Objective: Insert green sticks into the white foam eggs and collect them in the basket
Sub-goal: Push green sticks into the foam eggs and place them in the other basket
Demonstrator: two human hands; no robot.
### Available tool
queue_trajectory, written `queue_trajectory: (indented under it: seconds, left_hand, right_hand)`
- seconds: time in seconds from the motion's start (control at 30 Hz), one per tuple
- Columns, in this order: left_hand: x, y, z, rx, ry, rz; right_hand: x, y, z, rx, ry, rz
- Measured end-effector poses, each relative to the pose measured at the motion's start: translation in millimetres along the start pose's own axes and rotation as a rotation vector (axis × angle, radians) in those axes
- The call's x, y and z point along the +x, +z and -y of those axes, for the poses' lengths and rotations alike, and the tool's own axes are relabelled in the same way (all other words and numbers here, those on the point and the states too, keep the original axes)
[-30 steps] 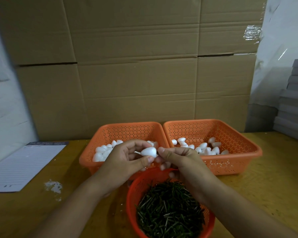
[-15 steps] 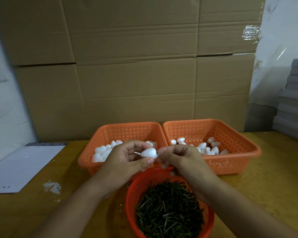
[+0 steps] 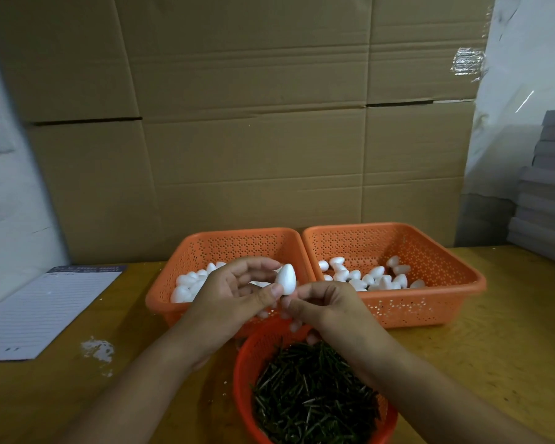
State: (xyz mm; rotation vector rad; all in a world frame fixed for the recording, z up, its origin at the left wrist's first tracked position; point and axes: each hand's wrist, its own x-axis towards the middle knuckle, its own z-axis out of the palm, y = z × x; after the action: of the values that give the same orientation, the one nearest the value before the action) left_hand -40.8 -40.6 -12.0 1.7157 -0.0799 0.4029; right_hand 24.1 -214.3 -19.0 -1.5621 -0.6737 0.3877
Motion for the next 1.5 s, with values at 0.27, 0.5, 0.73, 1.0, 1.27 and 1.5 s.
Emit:
queue_trajectory:
  seconds: [0.27, 0.5, 0.73, 1.0, 1.27, 1.5]
  left_hand:
    - [-0.8, 0.2, -1.4, 0.015, -0.002, 0.033]
    - [-2.3, 0.7, -2.9, -0.058, -0.05, 0.037]
    - [-3.3, 5.2, -5.6, -0.181, -0.089, 0.028]
    - [-4.7, 2.4, -9.0, -0.259, -0.121, 0.092]
    - [-4.5, 3.4, -6.9, -0.166, -0.106, 0.076]
    - [-3.7, 4.5, -4.6, -0.159, -0.088, 0.032]
  right_hand:
    - [-1.3, 3.0, 0.1, -0.016, -0.009, -0.028]
    - [-3.9, 3.4, 2.8, 0.0, -0.04, -0.015]
    - [-4.9, 2.0, 4.3, 0.051, -0.054, 0.008]
    - [-3.5, 0.6, 6.3, 0.123, 0.007, 0.105]
    - [-5.4, 3.5, 6.5, 0.114, 0.025, 0.046]
    - [-7.2, 10.1, 7.9, 0.154, -0.018, -0.092]
